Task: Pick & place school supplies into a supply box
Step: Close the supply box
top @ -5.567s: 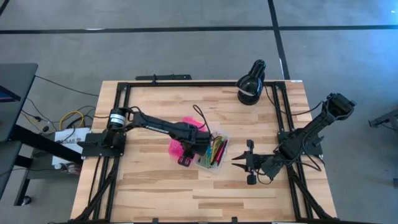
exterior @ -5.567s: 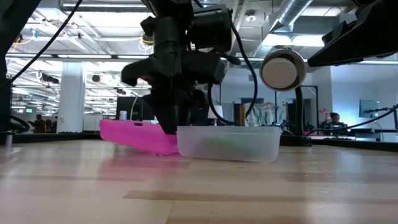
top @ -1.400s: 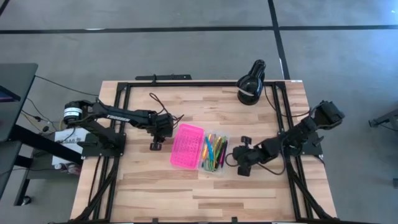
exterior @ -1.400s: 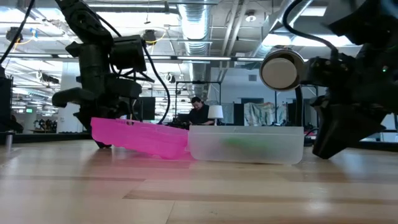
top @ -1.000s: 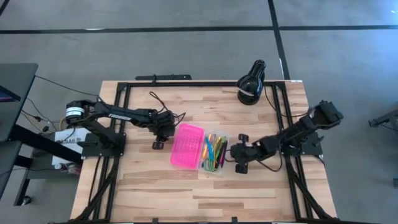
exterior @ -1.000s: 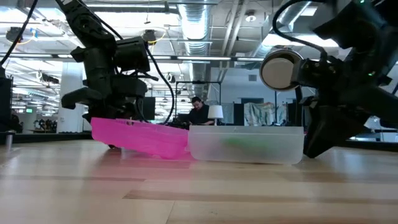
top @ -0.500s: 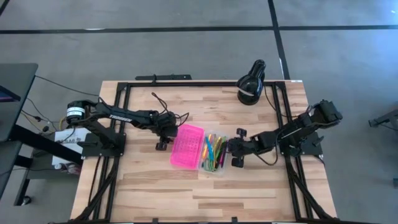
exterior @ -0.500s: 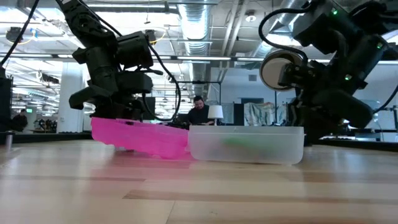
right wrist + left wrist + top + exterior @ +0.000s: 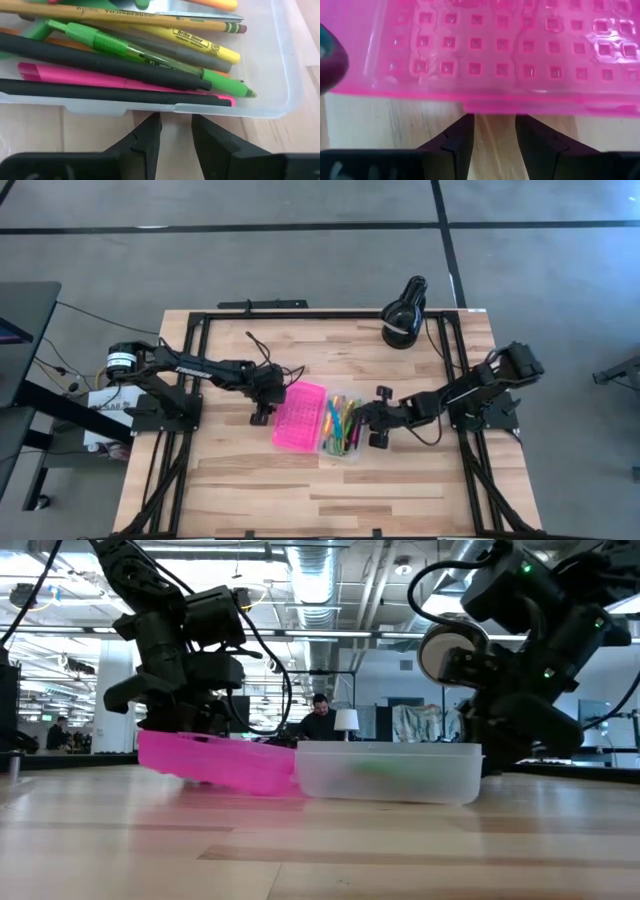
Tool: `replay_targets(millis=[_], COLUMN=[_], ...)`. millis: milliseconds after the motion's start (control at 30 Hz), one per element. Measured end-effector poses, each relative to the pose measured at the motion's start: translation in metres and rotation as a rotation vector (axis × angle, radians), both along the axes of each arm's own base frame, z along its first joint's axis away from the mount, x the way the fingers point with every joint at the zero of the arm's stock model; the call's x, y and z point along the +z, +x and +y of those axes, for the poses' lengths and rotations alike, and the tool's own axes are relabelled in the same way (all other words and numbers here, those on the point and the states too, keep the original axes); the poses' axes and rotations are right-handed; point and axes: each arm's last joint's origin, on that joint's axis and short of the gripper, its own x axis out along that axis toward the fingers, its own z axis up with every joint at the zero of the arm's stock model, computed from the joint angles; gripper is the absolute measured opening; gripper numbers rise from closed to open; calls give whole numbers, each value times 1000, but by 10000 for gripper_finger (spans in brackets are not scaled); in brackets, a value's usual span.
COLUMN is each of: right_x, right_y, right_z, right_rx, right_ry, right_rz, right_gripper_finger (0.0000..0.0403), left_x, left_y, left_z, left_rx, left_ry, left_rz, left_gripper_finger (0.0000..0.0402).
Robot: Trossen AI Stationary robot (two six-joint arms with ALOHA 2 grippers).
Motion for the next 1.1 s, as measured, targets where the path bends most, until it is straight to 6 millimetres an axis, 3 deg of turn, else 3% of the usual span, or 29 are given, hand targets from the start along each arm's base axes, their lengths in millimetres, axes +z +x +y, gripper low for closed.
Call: replay_targets(millis=[1100], right_x=[-3], right_y=[2], right_z=[1], right_rx=[24], right_ry=[-10], right_rz=[-12], right_gripper_finger=[109], left_x=[36], left_y=[19], left_z=[-5], left_rx=[-25], left_ry=[-77], left_rz=[34], left_gripper_finger=[140])
